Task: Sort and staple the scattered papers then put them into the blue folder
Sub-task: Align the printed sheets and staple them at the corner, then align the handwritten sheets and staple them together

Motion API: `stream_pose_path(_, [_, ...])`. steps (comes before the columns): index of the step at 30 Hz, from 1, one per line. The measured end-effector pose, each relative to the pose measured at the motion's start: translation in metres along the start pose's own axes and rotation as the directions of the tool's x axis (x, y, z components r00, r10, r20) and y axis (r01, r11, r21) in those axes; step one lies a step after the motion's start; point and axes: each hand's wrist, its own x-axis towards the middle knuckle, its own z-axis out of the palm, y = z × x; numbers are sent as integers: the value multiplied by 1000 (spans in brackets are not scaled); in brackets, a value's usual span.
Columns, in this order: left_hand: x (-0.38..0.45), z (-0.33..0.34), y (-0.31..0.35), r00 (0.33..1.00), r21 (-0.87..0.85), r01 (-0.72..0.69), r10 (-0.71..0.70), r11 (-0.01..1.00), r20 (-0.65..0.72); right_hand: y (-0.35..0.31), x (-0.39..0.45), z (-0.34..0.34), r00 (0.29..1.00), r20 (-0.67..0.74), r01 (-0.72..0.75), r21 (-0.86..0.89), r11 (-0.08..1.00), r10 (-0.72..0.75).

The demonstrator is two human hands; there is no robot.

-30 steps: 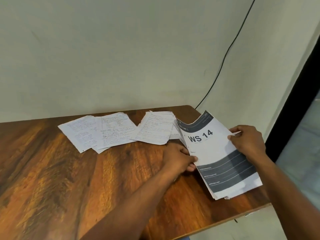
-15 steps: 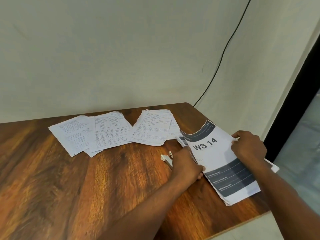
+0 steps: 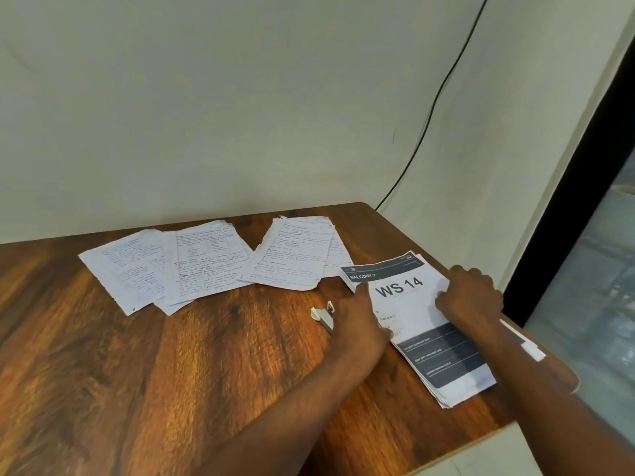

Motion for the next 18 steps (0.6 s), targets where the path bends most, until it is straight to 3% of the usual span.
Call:
stream_pose_path(6, [5, -3, -2, 1000, 99, -22, 21, 995, 10, -21, -6, -9, 992, 90, 86, 25, 996, -88])
stream_pose_path(11, [6, -2, -6, 999, 138, -36, 35, 990, 14, -36, -8, -12, 986, 108, 134, -69, 989, -126])
stream_pose_path(18, [16, -31, -2, 993, 128, -26, 40, 991, -109, -75, -16, -20, 978, 83, 184, 114, 976, -194])
